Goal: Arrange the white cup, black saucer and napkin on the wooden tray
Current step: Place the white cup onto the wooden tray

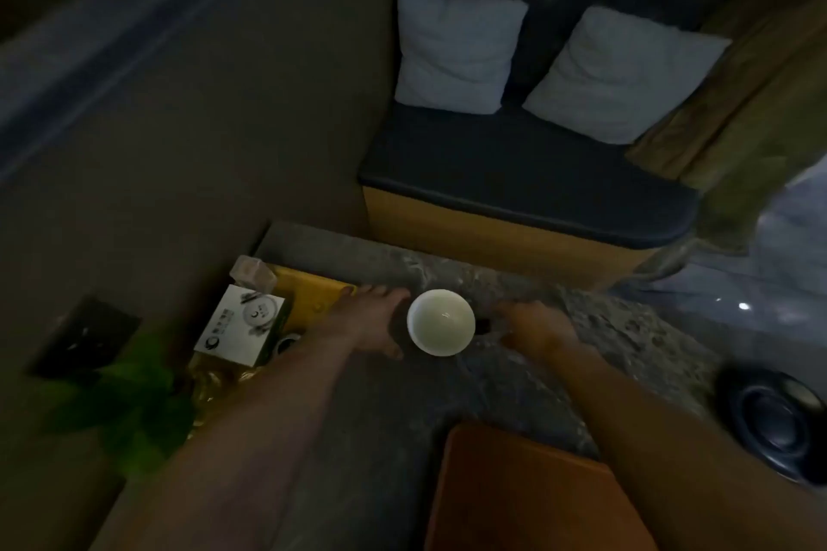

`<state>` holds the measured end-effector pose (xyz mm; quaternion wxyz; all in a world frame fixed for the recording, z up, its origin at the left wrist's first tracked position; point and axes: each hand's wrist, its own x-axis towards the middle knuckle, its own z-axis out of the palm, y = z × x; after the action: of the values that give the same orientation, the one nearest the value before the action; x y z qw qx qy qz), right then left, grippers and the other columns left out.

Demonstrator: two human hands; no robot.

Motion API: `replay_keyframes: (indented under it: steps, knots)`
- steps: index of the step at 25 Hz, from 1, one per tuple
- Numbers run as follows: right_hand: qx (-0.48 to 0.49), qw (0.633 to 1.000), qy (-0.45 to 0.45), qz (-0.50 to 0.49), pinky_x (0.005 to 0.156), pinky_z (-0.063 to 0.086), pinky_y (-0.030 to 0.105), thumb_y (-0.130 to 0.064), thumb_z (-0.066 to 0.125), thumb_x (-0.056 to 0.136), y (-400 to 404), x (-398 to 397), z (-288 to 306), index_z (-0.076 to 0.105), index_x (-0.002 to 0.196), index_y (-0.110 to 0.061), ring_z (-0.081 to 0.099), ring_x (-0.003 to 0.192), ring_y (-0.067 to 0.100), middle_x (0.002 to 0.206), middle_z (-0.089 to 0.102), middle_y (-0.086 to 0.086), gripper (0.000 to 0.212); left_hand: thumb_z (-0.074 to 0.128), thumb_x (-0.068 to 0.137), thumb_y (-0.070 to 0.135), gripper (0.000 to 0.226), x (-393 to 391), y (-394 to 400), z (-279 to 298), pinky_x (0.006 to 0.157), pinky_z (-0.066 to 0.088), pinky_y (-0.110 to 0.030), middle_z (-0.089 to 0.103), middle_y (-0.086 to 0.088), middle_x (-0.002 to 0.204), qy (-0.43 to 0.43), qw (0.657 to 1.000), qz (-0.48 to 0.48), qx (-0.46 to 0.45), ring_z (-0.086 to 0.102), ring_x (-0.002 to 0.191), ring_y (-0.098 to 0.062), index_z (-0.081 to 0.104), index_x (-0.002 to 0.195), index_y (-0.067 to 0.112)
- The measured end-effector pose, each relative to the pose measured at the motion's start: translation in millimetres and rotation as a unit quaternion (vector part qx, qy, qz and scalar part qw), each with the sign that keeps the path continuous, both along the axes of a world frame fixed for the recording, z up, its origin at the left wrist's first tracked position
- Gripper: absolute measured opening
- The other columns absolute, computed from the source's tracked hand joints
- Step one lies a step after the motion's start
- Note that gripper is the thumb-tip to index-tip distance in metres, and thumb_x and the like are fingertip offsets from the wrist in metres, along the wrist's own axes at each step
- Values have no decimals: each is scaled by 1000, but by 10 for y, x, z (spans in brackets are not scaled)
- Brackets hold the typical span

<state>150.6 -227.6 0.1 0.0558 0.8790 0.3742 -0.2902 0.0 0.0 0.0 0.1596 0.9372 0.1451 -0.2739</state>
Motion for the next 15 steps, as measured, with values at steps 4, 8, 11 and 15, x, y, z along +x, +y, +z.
replay_keyframes:
  steps: [4, 8, 11, 15]
  knots:
    - [25, 999, 15, -16, 84, 51, 41, -29, 63, 90, 35, 72, -165, 48, 134, -36, 61, 111, 27, 125, 64, 4, 47, 82, 54, 59, 111, 101, -133, -126, 112, 26, -56, 38, 2, 152, -53, 997, 24, -42, 36, 138, -30, 17, 143, 42]
    - [61, 995, 64, -46, 73, 48, 34, -30, 62, 90, 48, 74, -332, 59, 114, -37, 63, 97, 21, 108, 68, 0, 26, 85, 49, 56, 111, 76, -230, -262, 109, 32, -56, 43, 3, 147, -87, 983, 97, -128, 41, 134, -28, 16, 136, 47]
    - [114, 988, 67, -81, 74, 51, 35, -32, 63, 89, 51, 32, -396, 64, 108, -36, 64, 93, 21, 101, 70, -2, 19, 87, 50, 54, 117, 44, -283, -288, 109, 34, -58, 41, 3, 149, -101, 976, 125, -145, 39, 135, -27, 12, 140, 46]
    - [147, 980, 64, -117, 71, 49, 31, -28, 64, 89, 38, -15, -438, 67, 105, -35, 64, 89, 17, 98, 70, -3, 18, 90, 53, 44, 119, 33, -334, -255, 111, 32, -57, 39, 3, 151, -113, 966, 154, -174, 36, 139, -25, 15, 145, 41]
